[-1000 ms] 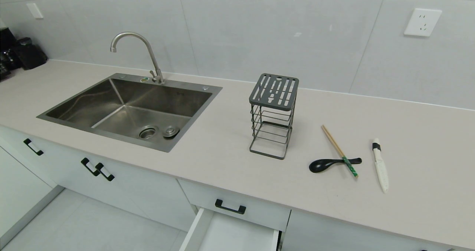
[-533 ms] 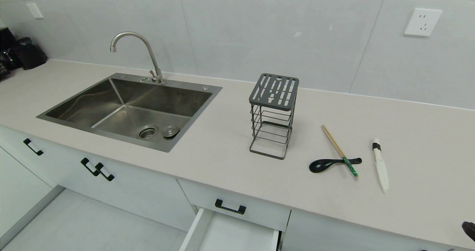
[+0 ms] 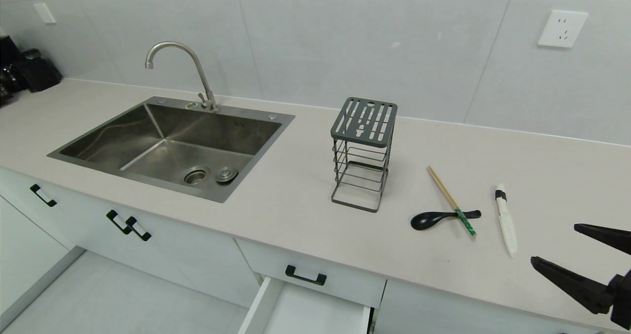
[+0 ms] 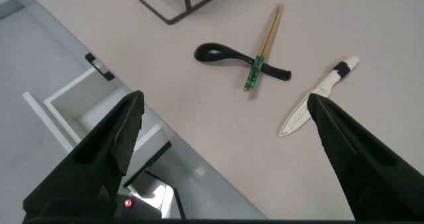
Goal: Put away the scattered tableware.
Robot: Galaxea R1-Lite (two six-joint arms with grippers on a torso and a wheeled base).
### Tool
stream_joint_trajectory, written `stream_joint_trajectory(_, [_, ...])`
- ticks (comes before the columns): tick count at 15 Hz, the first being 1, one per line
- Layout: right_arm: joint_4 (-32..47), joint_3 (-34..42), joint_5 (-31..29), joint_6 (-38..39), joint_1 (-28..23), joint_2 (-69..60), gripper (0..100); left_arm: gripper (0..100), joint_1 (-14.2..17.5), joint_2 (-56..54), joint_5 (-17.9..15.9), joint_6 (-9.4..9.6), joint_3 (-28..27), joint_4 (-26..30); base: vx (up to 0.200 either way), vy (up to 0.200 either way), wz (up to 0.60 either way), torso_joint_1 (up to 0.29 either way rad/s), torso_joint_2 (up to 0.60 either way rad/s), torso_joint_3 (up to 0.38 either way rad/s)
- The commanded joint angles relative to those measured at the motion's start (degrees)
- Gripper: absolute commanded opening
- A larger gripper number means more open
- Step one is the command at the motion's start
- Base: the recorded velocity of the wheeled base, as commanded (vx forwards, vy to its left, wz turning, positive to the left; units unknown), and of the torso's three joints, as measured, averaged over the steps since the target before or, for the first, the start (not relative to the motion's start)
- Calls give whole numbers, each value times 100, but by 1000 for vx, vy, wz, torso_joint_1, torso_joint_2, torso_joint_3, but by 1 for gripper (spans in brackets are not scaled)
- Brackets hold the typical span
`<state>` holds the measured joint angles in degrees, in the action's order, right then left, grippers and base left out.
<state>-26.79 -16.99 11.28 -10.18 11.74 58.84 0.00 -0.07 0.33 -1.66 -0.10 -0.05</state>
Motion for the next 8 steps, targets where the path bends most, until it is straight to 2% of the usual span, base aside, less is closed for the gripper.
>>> stream_joint_trajectory(1, [-36, -146, -3, -37, -23, 637, 100, 100, 0, 7, 2, -1, 1, -4, 0, 0, 0, 0, 0, 0])
stream_joint_trajectory(8, [-36, -559, -38, -46, -23, 1525, 100, 100, 0, 7, 2, -1, 1, -4, 0, 0, 0, 0, 0, 0])
